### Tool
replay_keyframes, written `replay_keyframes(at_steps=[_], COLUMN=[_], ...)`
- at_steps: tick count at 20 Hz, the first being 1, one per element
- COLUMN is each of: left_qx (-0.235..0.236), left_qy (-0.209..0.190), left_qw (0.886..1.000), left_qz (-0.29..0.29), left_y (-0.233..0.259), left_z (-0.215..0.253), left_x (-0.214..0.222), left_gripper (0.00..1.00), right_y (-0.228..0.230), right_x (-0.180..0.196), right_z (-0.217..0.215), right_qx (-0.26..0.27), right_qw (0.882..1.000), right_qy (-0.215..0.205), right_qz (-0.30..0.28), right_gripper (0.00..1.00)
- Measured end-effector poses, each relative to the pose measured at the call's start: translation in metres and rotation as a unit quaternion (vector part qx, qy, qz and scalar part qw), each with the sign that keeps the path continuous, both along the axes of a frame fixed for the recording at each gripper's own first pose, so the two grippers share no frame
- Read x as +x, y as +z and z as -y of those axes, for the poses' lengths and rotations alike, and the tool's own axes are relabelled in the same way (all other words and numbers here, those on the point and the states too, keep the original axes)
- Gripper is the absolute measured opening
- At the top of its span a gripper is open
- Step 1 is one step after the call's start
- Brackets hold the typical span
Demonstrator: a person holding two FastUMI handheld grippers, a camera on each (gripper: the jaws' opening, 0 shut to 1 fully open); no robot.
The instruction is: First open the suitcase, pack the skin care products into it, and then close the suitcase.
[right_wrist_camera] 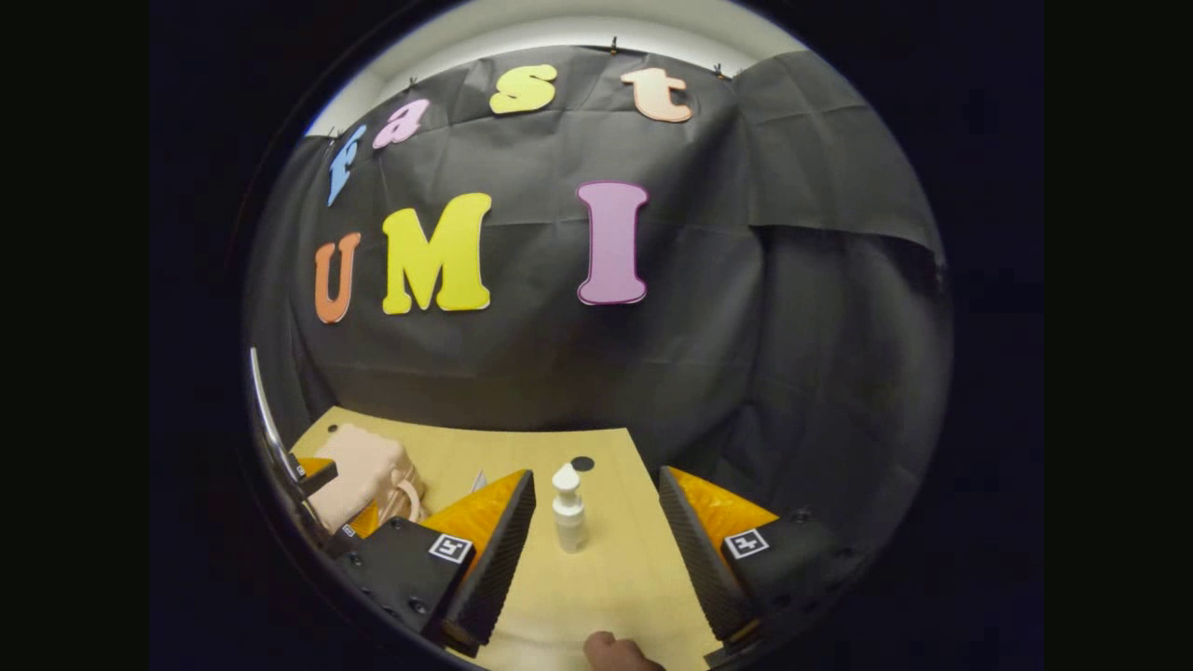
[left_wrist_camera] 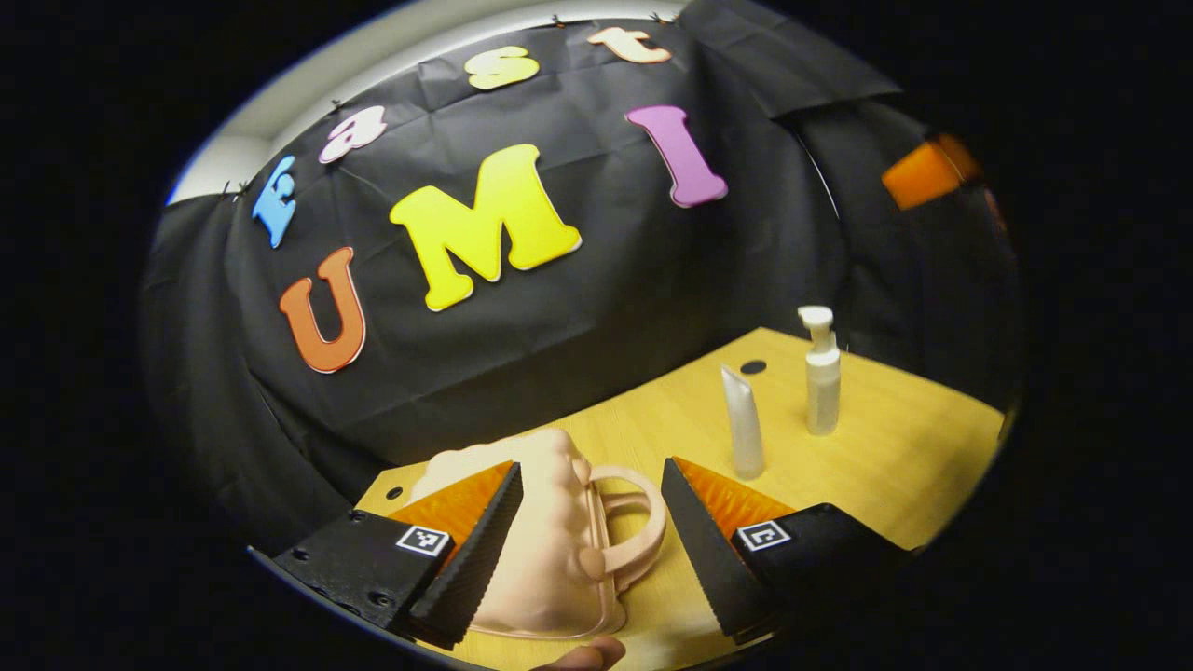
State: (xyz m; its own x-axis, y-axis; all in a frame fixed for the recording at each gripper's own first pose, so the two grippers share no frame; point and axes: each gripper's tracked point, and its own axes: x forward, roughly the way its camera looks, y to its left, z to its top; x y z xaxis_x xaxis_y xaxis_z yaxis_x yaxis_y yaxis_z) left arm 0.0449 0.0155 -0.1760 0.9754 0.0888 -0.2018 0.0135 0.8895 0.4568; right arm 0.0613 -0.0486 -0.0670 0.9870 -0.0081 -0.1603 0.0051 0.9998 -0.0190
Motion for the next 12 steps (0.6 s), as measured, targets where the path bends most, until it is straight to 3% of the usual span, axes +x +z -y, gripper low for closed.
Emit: replay_keyframes(at_steps=[2, 8, 12], left_qx=[0.057, 0.186, 0.250], left_qy=[0.007, -0.044, -0.011], left_qw=[0.998, 0.980, 0.965], left_qz=[-0.020, -0.050, -0.071], left_y=[-0.019, -0.068, -0.073], left_z=[-0.006, 0.000, -0.012], left_x=[0.000, 0.011, 0.017], left_gripper=[0.96, 0.95, 0.92], right_y=[-0.006, -0.028, -0.039], right_x=[-0.002, -0.002, 0.000], right_z=[0.002, 0.011, 0.021], right_qx=[-0.019, -0.029, -0.034], right_qw=[1.000, 0.999, 0.998], right_qy=[0.009, 0.033, 0.046], right_qz=[-0.001, -0.023, -0.032], right_gripper=[0.77, 0.80, 0.79])
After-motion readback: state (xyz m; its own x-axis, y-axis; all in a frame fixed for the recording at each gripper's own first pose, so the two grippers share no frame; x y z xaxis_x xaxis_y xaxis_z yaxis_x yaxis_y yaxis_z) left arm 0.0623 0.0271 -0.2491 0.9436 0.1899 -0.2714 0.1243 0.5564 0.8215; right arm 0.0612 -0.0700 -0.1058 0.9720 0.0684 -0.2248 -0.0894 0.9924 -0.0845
